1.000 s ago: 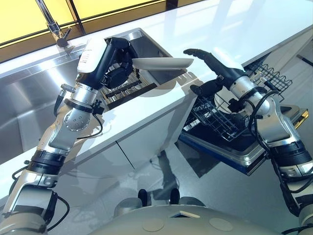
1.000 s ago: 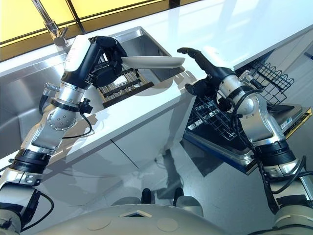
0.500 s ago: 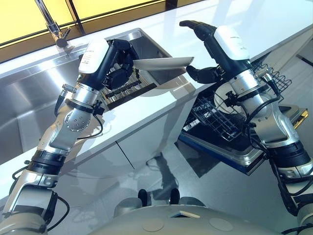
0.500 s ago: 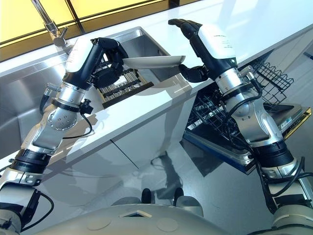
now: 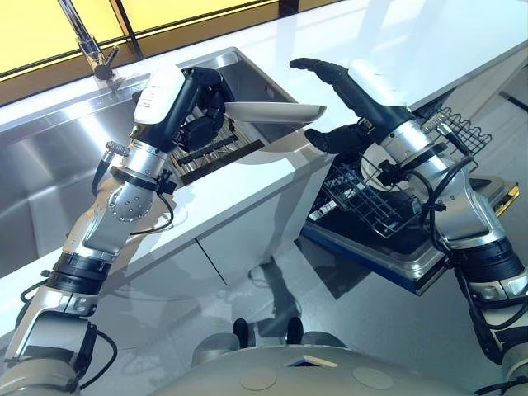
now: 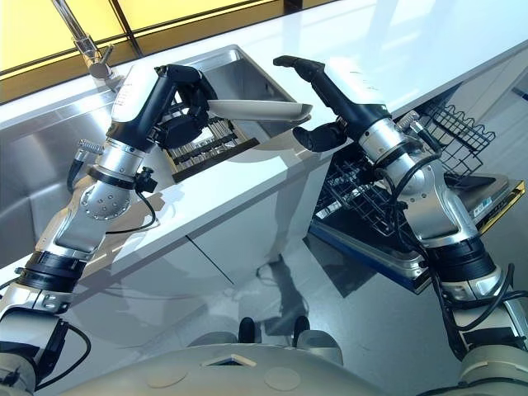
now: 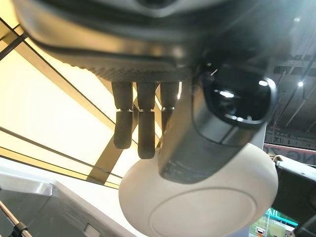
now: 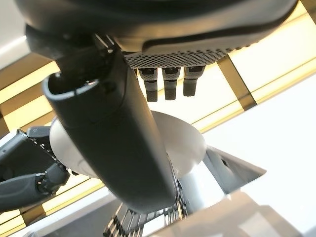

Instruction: Pick up plates and place into dishwasher.

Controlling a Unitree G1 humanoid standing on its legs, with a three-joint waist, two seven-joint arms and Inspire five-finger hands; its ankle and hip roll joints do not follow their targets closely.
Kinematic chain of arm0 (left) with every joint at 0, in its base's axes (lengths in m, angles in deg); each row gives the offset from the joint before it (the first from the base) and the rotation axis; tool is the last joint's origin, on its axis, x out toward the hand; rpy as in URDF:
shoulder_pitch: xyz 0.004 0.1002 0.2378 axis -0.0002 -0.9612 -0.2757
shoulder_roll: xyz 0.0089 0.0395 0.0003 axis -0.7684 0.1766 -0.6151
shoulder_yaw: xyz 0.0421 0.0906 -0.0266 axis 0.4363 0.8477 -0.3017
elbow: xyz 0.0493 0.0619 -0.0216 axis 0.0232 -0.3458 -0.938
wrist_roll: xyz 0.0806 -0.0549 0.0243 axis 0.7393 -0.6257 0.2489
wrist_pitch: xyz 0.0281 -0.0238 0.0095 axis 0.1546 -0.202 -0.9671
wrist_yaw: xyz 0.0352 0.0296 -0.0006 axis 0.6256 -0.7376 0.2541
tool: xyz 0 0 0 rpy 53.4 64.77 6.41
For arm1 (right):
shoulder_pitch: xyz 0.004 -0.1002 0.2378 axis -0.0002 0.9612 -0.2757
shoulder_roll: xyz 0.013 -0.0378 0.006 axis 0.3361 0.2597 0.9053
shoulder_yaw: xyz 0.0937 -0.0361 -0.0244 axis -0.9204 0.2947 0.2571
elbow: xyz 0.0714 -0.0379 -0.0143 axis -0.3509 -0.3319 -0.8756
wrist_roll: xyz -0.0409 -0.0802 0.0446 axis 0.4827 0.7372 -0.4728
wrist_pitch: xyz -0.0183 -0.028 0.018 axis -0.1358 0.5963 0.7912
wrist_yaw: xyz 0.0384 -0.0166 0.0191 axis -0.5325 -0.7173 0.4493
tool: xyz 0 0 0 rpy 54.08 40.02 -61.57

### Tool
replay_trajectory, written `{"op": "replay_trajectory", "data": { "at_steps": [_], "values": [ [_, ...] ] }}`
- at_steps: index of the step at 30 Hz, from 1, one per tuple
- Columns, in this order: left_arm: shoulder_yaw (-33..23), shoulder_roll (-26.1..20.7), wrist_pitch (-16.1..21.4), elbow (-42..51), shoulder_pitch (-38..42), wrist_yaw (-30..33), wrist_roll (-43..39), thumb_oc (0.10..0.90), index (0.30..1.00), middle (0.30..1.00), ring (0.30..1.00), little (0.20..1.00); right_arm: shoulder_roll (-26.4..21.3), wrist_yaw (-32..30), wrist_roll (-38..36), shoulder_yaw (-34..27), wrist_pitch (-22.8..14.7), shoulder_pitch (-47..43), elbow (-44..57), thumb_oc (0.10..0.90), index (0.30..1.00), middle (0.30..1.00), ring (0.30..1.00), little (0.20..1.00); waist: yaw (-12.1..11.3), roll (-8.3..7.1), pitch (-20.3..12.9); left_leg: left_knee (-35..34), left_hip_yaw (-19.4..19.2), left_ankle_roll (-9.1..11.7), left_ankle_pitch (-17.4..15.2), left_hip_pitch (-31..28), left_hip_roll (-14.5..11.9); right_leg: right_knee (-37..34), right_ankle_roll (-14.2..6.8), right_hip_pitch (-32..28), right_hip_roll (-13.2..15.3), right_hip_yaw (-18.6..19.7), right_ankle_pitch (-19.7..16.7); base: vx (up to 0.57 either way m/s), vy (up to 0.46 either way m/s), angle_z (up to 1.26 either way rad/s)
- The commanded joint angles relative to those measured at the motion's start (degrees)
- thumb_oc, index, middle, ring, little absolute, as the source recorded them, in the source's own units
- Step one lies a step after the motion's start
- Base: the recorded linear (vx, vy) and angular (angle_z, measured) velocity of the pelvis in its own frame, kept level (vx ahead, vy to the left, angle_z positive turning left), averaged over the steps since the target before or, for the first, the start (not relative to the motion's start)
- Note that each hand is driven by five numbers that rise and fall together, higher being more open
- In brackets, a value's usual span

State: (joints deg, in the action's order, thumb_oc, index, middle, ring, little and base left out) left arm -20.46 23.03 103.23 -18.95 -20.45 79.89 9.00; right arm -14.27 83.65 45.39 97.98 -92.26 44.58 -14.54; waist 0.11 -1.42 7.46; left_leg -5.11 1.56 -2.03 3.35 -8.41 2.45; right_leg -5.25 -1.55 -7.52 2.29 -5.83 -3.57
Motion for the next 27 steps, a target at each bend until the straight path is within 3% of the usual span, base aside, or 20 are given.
{"op": "replay_trajectory", "data": {
  "at_steps": [1, 16, 27],
  "values": [
    [0.96, -0.81, 2.23, 1.54, 8.78, 3.83, -2.17, 0.1, 0.3, 0.3, 0.3, 0.2, -0.81, -3.03, -2.83, -0.63, -2.06, -7.53, 1.01, 0.8, 0.9, 0.9, 0.9, 0.9, -0.46, 0.49, -6.02, 0.11, 0.45, -1.56, -5.41, -0.8, 2.14, 7.71, -0.76, 0.22, -2.79, -1.89, 7.42, 0.0, 0.0, 0.0],
    [2.17, 0.11, 2.5, 1.0, 9.04, 2.35, -2.38, 0.1, 0.3, 0.3, 0.3, 0.2, 0.9, -3.03, -3.43, -0.61, -4.26, -7.92, 1.71, 0.8, 0.9, 0.9, 0.9, 0.9, -0.61, 0.55, -6.1, 0.11, 0.56, -1.63, -5.53, -0.93, 2.15, 7.2, -0.92, -0.07, -2.67, -1.92, 7.18, 0.0, 0.0, 0.0],
    [3.39, 1.15, 2.65, 1.25, 9.52, 2.4, -3.32, 0.1, 0.3, 0.3, 0.3, 0.2, 1.84, 0.51, -4.93, 1.54, -3.71, -8.7, 2.69, 0.8, 0.9, 0.9, 0.9, 0.9, -0.63, 0.51, -6.25, 0.11, 0.82, -1.64, -5.4, -0.87, 2.24, 7.03, -0.88, -0.11, -2.68, -1.68, 7.1, 0.0, 0.0, 0.0]
  ]
}}
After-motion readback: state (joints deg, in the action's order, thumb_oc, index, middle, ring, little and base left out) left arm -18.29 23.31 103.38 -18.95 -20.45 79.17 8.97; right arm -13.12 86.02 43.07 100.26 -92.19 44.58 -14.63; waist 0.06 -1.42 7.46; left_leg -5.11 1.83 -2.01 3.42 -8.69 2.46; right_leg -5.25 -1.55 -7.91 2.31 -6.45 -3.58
